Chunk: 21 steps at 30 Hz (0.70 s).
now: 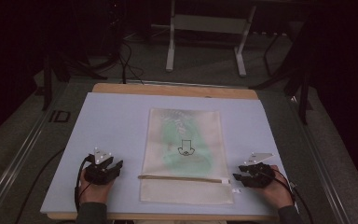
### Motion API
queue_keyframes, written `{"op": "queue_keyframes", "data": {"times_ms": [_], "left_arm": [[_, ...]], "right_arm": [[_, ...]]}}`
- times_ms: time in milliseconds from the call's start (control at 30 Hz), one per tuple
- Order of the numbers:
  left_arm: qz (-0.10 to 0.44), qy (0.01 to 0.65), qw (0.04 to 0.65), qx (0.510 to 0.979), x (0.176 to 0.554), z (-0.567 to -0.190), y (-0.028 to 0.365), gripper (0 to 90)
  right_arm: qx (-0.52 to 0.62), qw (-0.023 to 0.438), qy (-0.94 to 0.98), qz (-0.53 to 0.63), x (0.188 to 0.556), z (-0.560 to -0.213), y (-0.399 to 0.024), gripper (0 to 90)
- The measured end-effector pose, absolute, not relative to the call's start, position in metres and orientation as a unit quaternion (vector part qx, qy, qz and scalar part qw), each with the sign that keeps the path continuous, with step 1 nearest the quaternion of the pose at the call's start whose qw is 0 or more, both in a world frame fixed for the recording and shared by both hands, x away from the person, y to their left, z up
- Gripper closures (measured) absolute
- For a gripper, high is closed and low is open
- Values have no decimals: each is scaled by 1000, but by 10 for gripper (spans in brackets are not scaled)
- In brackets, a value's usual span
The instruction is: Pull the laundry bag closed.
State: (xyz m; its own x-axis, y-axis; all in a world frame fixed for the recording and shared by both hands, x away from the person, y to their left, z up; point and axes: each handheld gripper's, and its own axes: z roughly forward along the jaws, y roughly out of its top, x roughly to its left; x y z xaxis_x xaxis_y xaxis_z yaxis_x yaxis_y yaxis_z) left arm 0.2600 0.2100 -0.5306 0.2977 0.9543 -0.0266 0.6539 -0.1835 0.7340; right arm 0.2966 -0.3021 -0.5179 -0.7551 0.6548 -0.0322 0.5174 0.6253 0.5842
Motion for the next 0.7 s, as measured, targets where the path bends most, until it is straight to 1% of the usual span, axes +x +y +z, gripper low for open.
{"op": "queue_keyframes", "data": {"times_ms": [267, 700], "left_arm": [[230, 535, 341, 738, 264, -529, 210, 587], [212, 531, 345, 744, 265, -530, 208, 579]], "right_arm": [[312, 107, 904, 274, 296, -516, -298, 574], [277, 102, 917, 267, 294, -508, -281, 569]]}}
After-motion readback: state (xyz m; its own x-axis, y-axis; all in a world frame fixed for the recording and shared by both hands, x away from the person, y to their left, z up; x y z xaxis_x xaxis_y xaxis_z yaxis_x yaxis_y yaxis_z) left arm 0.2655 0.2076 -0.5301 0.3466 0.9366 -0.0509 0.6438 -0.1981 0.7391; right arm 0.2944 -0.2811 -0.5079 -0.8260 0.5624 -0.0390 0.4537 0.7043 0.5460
